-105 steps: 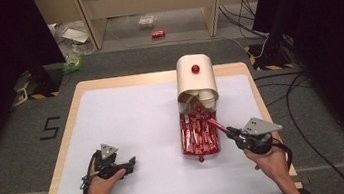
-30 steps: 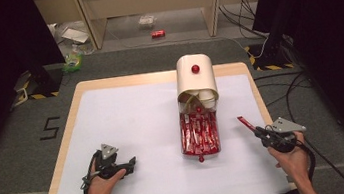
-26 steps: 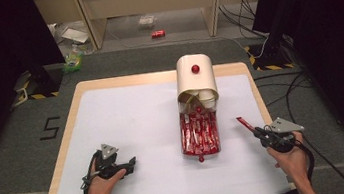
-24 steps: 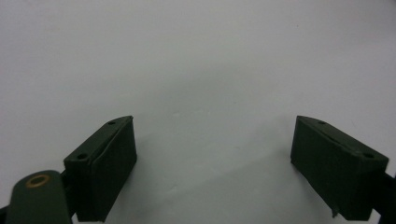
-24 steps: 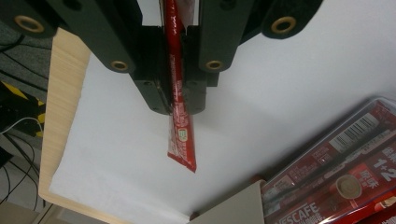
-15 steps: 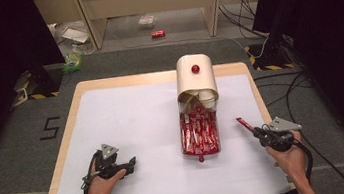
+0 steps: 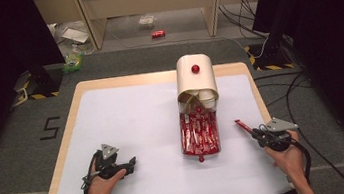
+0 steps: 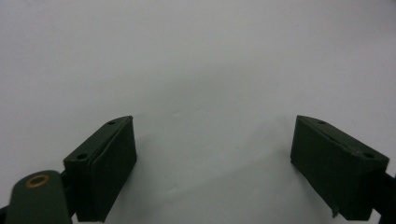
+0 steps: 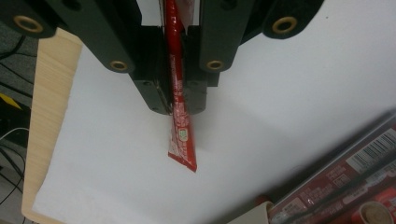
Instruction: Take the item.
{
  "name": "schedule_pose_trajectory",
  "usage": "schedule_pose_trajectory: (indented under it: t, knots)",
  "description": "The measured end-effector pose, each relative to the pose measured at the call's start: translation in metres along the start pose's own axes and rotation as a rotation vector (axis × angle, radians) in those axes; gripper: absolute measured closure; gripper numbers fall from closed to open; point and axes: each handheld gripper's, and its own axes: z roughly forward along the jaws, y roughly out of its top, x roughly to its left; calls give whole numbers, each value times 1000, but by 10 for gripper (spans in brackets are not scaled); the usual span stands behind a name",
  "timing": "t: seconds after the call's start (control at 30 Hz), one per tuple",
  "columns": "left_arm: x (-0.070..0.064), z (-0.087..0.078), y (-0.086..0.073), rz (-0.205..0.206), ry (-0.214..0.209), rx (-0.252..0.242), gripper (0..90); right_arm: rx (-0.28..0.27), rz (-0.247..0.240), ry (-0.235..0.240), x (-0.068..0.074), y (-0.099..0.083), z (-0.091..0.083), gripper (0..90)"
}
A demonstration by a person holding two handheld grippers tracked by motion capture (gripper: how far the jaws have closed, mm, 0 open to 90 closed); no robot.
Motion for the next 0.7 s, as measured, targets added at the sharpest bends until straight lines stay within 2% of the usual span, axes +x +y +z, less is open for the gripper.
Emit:
schedule_pose_trajectory:
  t: [0.27,0.7]
  knots:
    - [0,0,0,1,0,0,135,40,-32,19,6,-1,9,814]
    - [0,0,0,0,0,-1,137,72,-29,28,5,-4,14,802]
